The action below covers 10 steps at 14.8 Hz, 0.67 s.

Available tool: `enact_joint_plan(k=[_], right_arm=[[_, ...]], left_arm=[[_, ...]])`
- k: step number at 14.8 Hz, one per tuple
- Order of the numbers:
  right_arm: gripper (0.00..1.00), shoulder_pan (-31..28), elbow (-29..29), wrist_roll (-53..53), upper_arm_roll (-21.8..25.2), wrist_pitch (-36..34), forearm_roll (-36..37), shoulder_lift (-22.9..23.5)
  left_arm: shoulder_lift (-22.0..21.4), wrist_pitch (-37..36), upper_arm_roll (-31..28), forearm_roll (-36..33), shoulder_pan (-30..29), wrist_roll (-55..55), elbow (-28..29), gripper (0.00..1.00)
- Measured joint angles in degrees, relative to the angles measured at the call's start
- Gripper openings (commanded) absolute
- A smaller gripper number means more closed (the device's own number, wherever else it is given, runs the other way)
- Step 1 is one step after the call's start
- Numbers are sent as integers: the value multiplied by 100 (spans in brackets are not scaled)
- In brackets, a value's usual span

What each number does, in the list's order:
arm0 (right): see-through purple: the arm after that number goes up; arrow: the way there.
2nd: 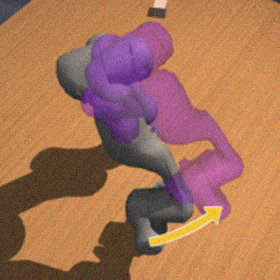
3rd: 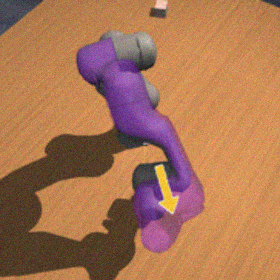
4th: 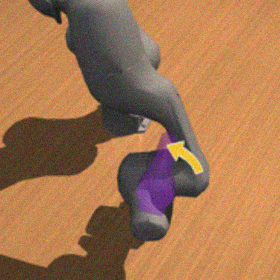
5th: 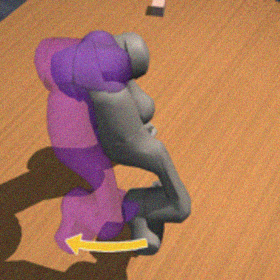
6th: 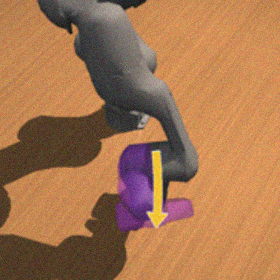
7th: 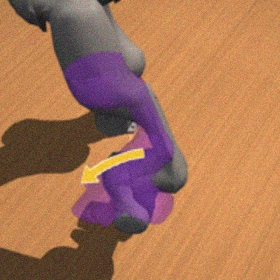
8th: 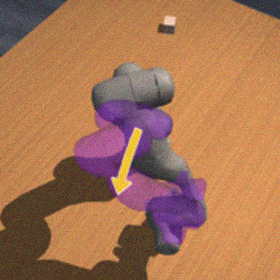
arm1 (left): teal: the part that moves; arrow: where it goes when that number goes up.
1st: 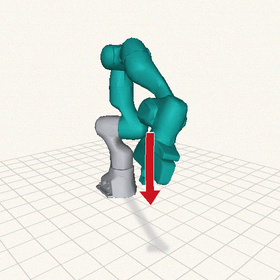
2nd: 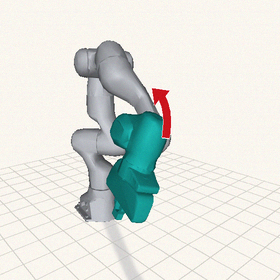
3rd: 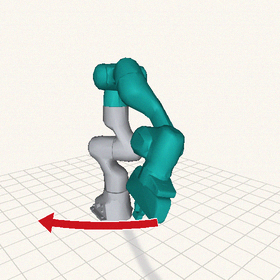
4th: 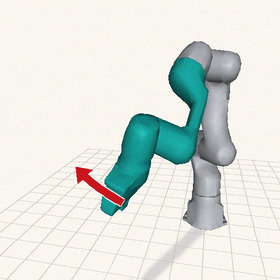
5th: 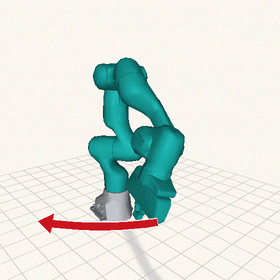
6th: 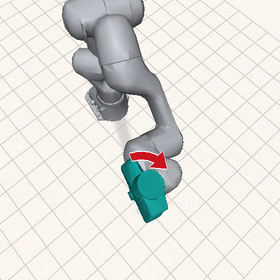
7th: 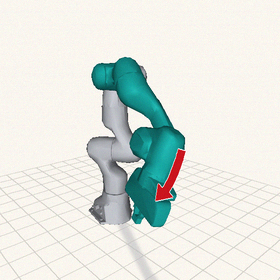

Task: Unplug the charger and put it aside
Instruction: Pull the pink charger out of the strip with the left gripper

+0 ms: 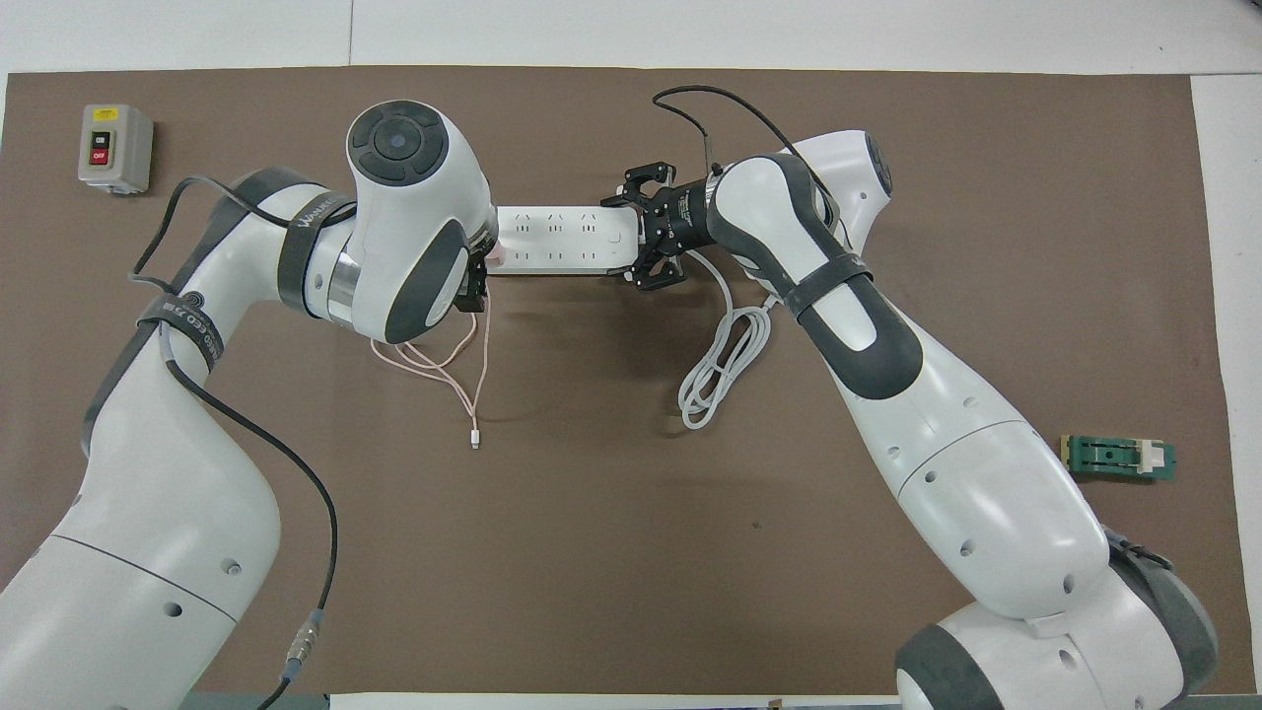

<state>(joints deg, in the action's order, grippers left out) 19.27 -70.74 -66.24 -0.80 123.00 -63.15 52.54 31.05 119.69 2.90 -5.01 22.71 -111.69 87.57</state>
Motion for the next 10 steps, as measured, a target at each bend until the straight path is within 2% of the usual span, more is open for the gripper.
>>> enact_joint_plan(k=[1,2,3,4,5,6,10], right_arm=[[62,0,0,0,0,0,0,0],[62,0,0,0,0,0,0,0],[62,0,0,0,0,0,0,0],[62,0,0,0,0,0,0,0],[63,0,0,0,0,0,0,0],[63,0,0,0,0,0,0,0],[63,0,-2,0,0,2,-1,0]], left_arm=[[15,0,0,0,0,-4,-1,92],[35,1,0,0,0,-6,-3,80],[58,1,0,0,0,-12,-3,57],[86,1,0,0,0,-15,-3,27],[113,2,0,0,0,-15,-3,3],[132,9,-1,0,0,-15,-5,0],[152,152,-26,0,0,-29,-55,0]])
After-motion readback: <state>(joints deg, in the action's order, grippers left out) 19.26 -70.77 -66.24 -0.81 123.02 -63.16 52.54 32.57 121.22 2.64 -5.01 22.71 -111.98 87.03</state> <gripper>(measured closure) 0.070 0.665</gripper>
